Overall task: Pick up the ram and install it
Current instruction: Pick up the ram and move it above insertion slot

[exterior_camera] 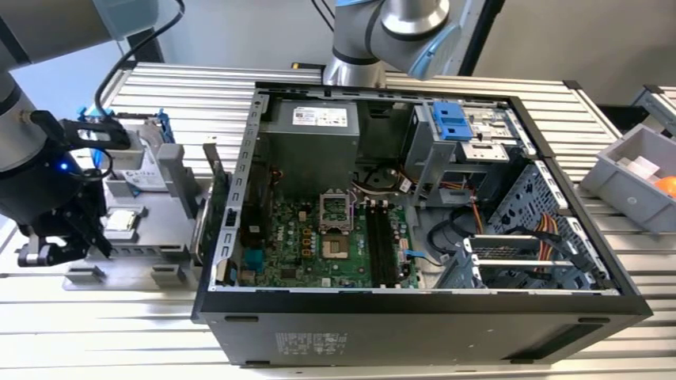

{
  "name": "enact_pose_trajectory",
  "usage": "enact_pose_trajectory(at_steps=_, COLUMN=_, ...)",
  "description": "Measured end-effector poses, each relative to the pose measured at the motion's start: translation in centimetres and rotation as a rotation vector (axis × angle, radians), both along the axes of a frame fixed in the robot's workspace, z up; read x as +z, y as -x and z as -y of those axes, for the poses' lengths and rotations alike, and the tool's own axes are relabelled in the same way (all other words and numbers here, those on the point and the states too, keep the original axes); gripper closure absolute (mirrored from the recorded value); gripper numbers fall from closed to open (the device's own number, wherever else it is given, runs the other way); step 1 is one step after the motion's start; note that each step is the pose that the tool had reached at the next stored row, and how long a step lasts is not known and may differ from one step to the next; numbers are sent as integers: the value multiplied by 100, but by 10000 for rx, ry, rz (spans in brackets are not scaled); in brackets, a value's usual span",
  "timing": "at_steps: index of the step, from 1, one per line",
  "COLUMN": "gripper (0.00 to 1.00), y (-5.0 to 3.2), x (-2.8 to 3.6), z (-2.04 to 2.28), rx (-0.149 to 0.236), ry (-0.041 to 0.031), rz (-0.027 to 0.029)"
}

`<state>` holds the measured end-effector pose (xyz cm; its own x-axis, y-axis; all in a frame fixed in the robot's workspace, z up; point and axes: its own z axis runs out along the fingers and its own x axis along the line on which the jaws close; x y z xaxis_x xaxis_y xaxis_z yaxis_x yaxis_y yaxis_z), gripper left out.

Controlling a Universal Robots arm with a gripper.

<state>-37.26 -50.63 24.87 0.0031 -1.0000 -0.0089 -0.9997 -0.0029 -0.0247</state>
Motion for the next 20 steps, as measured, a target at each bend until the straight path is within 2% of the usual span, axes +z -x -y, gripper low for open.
enact_pose_trajectory(at_steps=20, gripper=100, y=0, x=214, z=0, rx=-23, ry=0, rz=0)
